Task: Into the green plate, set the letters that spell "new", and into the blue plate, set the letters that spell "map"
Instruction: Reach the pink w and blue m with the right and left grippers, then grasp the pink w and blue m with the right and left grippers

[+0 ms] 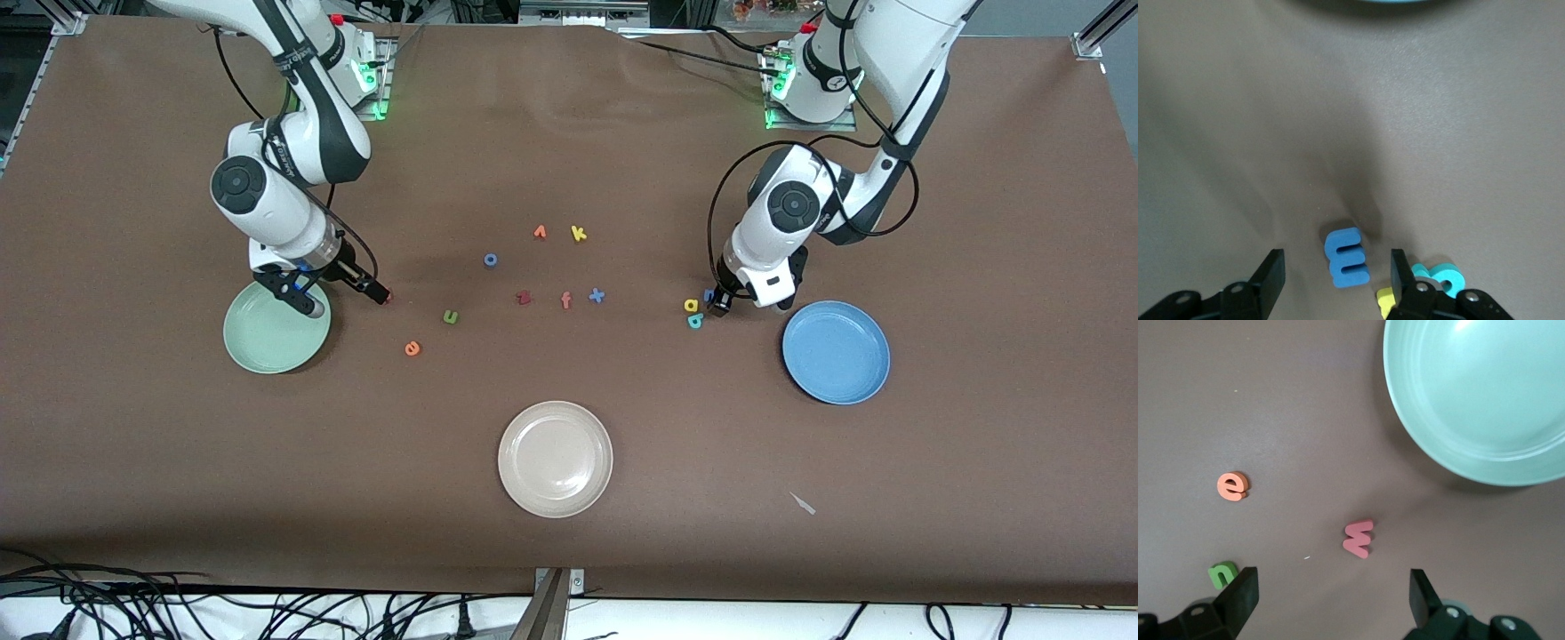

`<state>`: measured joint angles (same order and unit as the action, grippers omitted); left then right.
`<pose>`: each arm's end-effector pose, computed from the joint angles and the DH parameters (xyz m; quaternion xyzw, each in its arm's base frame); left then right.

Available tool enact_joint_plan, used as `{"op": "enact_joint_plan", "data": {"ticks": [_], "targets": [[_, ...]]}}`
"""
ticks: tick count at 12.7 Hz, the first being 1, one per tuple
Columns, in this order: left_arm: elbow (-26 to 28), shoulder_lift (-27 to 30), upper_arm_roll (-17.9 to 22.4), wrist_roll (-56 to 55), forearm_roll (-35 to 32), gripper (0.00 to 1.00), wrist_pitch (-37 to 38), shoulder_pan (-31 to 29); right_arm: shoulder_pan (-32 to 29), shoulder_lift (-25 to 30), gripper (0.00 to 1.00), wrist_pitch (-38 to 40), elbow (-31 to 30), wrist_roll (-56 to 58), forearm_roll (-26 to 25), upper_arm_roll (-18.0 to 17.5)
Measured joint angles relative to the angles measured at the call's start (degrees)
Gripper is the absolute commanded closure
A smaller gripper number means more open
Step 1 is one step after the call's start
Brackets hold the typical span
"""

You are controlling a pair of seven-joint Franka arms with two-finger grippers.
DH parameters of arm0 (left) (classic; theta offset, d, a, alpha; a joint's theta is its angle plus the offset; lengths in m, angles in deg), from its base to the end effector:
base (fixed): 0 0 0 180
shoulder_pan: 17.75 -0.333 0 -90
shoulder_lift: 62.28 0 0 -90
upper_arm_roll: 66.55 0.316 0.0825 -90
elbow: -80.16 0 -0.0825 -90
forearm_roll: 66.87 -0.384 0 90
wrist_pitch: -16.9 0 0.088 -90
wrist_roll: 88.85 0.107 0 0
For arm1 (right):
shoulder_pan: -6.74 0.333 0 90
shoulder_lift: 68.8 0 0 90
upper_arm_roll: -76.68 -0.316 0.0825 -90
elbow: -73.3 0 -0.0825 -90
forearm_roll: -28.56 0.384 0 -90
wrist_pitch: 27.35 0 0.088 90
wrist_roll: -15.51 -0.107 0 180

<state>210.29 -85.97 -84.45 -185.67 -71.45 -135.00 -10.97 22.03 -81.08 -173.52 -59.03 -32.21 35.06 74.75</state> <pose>0.4815 -0.2298 0.1821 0.8211 0.5691 -0.0403 0.0168 0.5050 0.1551 0.2544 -0.9506 0.3080 0.0078 0.0374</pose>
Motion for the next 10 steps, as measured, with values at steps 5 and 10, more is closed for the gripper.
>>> {"op": "enact_joint_plan", "data": {"ticks": [5,10], "targets": [[-0.2,-1.0,0.0,-0.8,0.0,0.37,-0.7,0.0,1.1,-6.1,0.01,-5.9,-0.4,-4.2,0.0,0.1],[-1.7,-2.4,0.0,-2.0,-1.5,0.43,-0.9,0.1,1.0,-9.1,0.17,-6.8,-0.3,-4.3,0.0,0.4]]}}
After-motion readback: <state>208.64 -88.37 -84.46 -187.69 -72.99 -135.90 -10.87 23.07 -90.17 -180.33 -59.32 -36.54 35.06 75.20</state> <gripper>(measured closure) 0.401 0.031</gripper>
